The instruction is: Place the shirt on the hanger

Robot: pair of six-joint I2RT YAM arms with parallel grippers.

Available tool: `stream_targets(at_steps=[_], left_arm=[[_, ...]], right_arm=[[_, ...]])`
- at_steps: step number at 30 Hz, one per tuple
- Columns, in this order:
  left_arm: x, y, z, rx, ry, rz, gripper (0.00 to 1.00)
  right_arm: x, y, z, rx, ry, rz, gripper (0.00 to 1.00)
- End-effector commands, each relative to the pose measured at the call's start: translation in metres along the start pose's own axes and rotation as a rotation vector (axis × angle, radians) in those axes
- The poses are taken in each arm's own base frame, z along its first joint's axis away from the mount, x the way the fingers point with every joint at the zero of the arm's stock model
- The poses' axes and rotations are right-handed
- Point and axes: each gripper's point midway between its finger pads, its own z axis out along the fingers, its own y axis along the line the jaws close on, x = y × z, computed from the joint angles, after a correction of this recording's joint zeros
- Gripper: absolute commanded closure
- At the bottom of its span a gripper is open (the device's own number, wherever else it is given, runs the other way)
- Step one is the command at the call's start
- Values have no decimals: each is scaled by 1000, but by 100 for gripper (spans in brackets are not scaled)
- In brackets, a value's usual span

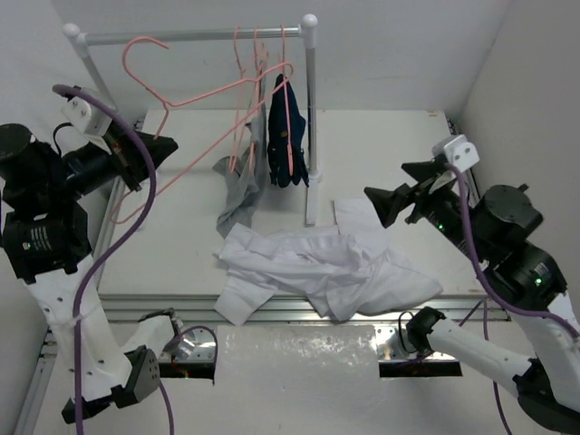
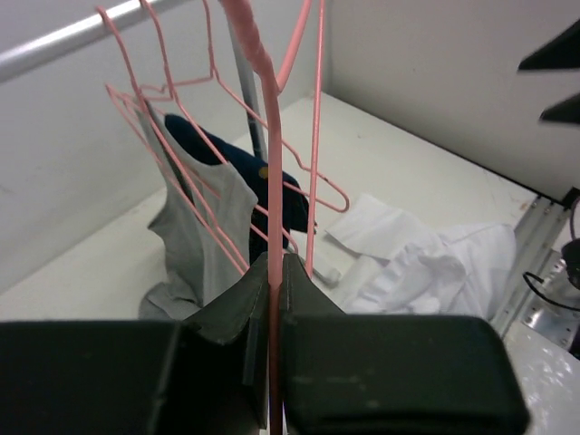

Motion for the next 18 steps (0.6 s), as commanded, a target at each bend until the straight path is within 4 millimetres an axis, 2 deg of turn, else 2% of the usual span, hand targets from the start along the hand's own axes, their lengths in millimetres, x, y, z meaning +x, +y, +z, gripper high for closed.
stream_targets(at_steps=[1,3,4,6,7,9,14,17,18], left_arm=[[22,6,12,81,63,-57,100],[35,8,24,76,104,-58,100],[40,-16,39,162,117,-61,100],[43,-25,59,159,120,-62,100],[45,-45,70,241,133,-63,100],[40,-53,77,303,140,-67,100],[11,-71,72,358,76,-3,100],[30,-86,81,439,129,-45,100],[52,-87,89,448,180,-74,100]], right_arm=[[-23,-7,1,26,-4,-52,11],[-31,-4,6,4,-4,-80,11],[-33,-1,7,-18,-6,-94,10],[-39,15,9,-112,-24,-117,10],[-41,22,9,-154,-36,-132,10],[-50,33,7,-222,-86,-166,10],[-65,33,-5,-232,-134,-216,10],[-73,36,-14,-252,-171,-234,10],[-74,37,-15,-259,-181,-234,10]])
